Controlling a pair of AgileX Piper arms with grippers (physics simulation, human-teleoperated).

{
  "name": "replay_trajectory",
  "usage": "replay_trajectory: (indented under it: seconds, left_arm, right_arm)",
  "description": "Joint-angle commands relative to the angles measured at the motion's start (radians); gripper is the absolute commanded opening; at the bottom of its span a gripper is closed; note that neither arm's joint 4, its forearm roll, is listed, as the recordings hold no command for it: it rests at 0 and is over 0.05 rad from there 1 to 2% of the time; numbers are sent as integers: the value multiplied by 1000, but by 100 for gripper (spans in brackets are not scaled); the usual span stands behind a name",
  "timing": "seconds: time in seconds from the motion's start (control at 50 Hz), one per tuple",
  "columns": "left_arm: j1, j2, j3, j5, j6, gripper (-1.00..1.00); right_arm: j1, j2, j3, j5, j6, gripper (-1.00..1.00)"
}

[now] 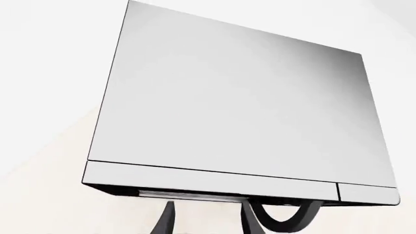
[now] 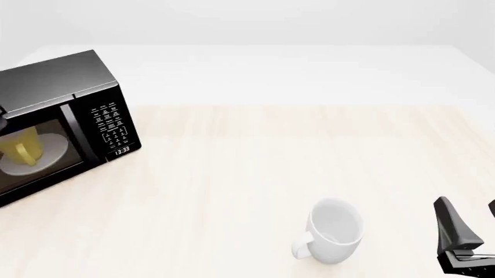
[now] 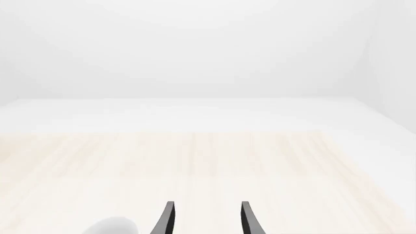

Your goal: Put the yellow and white mug in the microwave and close it.

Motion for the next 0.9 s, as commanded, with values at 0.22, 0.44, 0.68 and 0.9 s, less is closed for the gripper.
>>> replay_trajectory:
  seconds: [0.22, 0.44, 0.68, 0.9]
  left_arm:
    - [-14, -124, 18, 37, 38, 100]
    - [-24, -192, 12, 74, 56, 100]
    - [-39, -270, -15, 129, 68, 100]
    - [-37, -363, -28, 187, 85, 100]
  right_arm:
    - [0, 1, 0, -1, 0, 100]
    - [0, 2, 0, -1, 0, 100]
    - [0, 2, 0, -1, 0, 100]
    - [0, 2, 0, -1, 0, 100]
